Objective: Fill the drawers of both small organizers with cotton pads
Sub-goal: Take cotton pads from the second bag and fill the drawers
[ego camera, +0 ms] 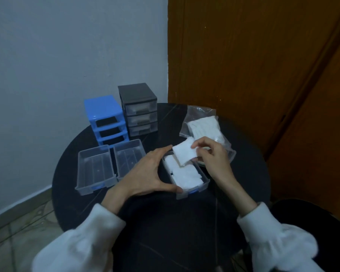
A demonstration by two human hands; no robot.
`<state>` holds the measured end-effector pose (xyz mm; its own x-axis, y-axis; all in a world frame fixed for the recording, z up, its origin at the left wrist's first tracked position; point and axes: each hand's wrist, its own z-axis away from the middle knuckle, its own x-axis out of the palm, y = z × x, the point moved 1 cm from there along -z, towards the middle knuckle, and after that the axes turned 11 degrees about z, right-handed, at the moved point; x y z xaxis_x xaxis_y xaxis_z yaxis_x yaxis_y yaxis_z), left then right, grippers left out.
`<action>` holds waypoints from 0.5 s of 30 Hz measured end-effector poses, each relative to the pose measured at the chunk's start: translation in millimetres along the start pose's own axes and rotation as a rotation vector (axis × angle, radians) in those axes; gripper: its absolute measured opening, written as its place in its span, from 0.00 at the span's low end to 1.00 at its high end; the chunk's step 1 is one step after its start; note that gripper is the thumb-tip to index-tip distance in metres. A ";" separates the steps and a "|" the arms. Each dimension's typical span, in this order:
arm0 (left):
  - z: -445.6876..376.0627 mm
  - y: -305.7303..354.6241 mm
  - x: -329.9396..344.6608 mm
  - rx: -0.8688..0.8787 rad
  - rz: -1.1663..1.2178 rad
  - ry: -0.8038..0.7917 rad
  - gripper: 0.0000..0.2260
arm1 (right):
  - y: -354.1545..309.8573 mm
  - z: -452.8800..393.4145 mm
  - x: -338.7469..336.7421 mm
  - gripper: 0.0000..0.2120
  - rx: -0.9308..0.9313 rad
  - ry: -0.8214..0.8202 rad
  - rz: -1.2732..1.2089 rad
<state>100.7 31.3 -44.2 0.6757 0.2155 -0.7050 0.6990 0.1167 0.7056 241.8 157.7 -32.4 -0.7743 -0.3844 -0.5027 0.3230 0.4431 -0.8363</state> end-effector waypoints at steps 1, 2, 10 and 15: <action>0.5 -0.7 0.8 0.005 0.008 0.001 0.52 | -0.2 -2.2 3.2 0.11 0.031 -0.037 0.021; 0.8 -1.2 1.4 0.003 0.013 0.001 0.52 | -0.7 -3.5 6.0 0.11 0.061 -0.072 0.029; 3.8 -6.6 4.7 -0.050 0.080 0.039 0.55 | 1.8 -6.7 16.3 0.03 0.125 -0.135 0.058; 4.6 -5.7 4.3 -0.044 0.102 0.044 0.55 | 2.8 -5.1 24.0 0.05 -0.014 -0.100 0.247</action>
<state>100.7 27.2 -51.6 0.7310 0.2712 -0.6262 0.6154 0.1344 0.7766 221.3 153.9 -45.7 -0.6148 -0.3408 -0.7113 0.4875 0.5447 -0.6824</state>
